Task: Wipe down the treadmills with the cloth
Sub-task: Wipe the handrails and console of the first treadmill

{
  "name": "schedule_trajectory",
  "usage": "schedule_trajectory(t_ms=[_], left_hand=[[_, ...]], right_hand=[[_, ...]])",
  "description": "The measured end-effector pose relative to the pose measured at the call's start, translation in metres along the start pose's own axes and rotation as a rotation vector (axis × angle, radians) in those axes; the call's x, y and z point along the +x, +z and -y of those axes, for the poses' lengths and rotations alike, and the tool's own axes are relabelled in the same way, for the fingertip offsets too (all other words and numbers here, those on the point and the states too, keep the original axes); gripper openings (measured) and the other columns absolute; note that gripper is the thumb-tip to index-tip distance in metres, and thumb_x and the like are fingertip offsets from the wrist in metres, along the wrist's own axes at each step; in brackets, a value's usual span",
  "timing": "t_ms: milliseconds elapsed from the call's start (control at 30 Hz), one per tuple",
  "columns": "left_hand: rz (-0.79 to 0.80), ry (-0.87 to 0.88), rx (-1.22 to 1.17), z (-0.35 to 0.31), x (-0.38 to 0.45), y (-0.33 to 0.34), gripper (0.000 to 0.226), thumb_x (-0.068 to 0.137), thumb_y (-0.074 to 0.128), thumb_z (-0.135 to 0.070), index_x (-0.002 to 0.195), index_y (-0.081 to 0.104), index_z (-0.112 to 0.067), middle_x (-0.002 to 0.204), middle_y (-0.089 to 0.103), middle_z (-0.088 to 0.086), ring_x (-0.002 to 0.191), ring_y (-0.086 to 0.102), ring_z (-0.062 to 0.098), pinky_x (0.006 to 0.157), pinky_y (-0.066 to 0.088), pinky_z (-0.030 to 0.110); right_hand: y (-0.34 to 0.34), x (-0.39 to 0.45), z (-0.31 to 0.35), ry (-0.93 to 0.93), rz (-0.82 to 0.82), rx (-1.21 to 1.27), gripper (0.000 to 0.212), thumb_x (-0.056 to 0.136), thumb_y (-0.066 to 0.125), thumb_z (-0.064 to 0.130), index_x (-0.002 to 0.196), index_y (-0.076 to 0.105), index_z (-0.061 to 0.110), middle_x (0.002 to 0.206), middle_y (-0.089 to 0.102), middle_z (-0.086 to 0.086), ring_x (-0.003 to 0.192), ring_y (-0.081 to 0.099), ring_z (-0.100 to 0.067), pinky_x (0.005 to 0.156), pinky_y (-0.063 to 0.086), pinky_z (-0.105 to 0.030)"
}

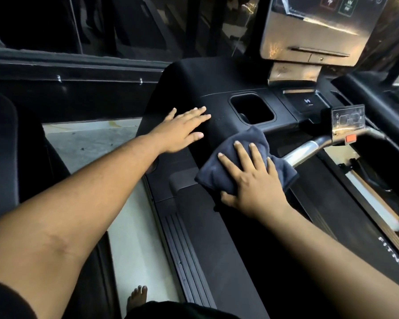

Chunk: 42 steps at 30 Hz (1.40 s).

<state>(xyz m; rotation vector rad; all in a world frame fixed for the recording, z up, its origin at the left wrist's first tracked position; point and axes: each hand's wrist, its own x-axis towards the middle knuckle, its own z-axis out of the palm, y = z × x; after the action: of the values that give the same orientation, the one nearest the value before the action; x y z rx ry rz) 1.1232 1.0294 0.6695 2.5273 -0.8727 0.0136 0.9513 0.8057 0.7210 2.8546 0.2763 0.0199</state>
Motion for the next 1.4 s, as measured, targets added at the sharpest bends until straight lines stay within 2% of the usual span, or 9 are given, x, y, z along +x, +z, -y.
schedule_trajectory(t_ms=[233, 433, 533, 633, 900, 1100, 1200, 1300, 1400], left_hand=[[-0.052, -0.055, -0.037, 0.005, 0.023, -0.015, 0.058, 0.108, 0.039, -0.036, 0.162, 0.017, -0.030, 0.171, 0.007, -0.010, 0.157, 0.007, 0.012, 0.125, 0.008, 0.055], [-0.044, -0.076, -0.031, 0.029, 0.026, -0.019, 0.062, 0.106, 0.039, -0.046, 0.162, 0.015, -0.030, 0.171, 0.006, -0.010, 0.157, 0.006, 0.011, 0.124, 0.007, 0.056], [-0.018, -0.090, -0.008, 0.037, 0.038, -0.023, 0.061, 0.107, 0.037, -0.047, 0.162, 0.015, -0.031, 0.171, 0.005, -0.011, 0.157, 0.004, 0.010, 0.125, 0.005, 0.055], [-0.012, -0.094, 0.007, 0.033, 0.054, -0.029, 0.060, 0.107, 0.033, -0.048, 0.162, 0.014, -0.032, 0.171, 0.005, -0.010, 0.157, 0.003, 0.009, 0.126, 0.004, 0.055], [-0.007, -0.050, -0.006, 0.052, 0.077, -0.046, 0.064, 0.105, 0.036, -0.053, 0.162, 0.017, -0.031, 0.171, 0.005, -0.009, 0.157, 0.003, 0.009, 0.126, 0.003, 0.056], [-0.047, -0.077, -0.074, 0.035, 0.108, -0.047, 0.058, 0.107, 0.034, -0.046, 0.161, 0.023, -0.027, 0.170, 0.012, -0.005, 0.157, 0.007, 0.011, 0.125, 0.005, 0.056], [-0.082, -0.108, -0.119, 0.030, 0.111, -0.053, 0.056, 0.108, 0.036, -0.043, 0.160, 0.025, -0.026, 0.170, 0.014, -0.005, 0.156, 0.007, 0.010, 0.124, 0.005, 0.055], [-0.059, -0.096, -0.074, 0.031, 0.104, -0.055, 0.059, 0.106, 0.036, -0.046, 0.160, 0.025, -0.026, 0.170, 0.014, -0.005, 0.156, 0.008, 0.010, 0.124, 0.005, 0.056], [-0.006, -0.045, -0.018, 0.026, 0.098, -0.045, 0.062, 0.105, 0.035, -0.051, 0.161, 0.023, -0.027, 0.170, 0.012, -0.006, 0.157, 0.007, 0.011, 0.125, 0.004, 0.055]], right_hand=[[-0.015, 0.100, 0.025, 0.021, 0.045, -0.001, 0.099, 0.081, 0.057, 0.067, 0.162, 0.007, 0.041, 0.172, -0.004, -0.007, 0.157, -0.002, -0.038, 0.120, 0.005, -0.070], [0.005, 0.037, 0.012, -0.052, -0.048, -0.039, 0.096, 0.075, 0.059, 0.067, 0.160, 0.023, 0.041, 0.171, 0.010, -0.006, 0.156, 0.008, -0.039, 0.117, 0.020, -0.069], [-0.008, 0.098, 0.017, -0.005, -0.011, 0.029, 0.097, 0.078, 0.056, 0.068, 0.161, 0.012, 0.044, 0.172, 0.001, -0.005, 0.157, 0.002, -0.037, 0.119, 0.008, -0.070], [-0.023, 0.154, 0.019, 0.047, 0.033, 0.109, 0.097, 0.079, 0.058, 0.071, 0.161, 0.011, 0.045, 0.172, 0.000, -0.005, 0.157, 0.002, -0.035, 0.120, 0.010, -0.067], [-0.012, 0.099, -0.003, 0.025, -0.009, 0.120, 0.095, 0.081, 0.052, 0.070, 0.160, 0.005, 0.047, 0.173, -0.001, -0.002, 0.158, -0.003, -0.034, 0.123, 0.000, -0.061], [-0.024, 0.201, -0.002, 0.077, 0.043, 0.282, 0.095, 0.083, 0.055, 0.073, 0.161, 0.010, 0.042, 0.173, -0.002, -0.004, 0.157, -0.005, -0.035, 0.121, 0.014, -0.065], [-0.021, 0.187, -0.009, -0.006, 0.042, 0.233, 0.094, 0.083, 0.046, 0.073, 0.162, 0.008, 0.040, 0.172, -0.002, -0.004, 0.157, -0.005, -0.035, 0.120, 0.016, -0.066], [-0.016, 0.136, -0.015, -0.160, -0.006, 0.164, 0.099, 0.069, 0.022, 0.076, 0.161, 0.022, 0.039, 0.172, 0.007, -0.004, 0.157, 0.004, -0.036, 0.120, 0.011, -0.068], [-0.003, 0.102, -0.030, -0.237, -0.041, 0.194, 0.095, 0.069, 0.029, 0.075, 0.157, 0.033, 0.041, 0.171, 0.016, -0.003, 0.158, 0.010, -0.033, 0.121, 0.006, -0.065]])
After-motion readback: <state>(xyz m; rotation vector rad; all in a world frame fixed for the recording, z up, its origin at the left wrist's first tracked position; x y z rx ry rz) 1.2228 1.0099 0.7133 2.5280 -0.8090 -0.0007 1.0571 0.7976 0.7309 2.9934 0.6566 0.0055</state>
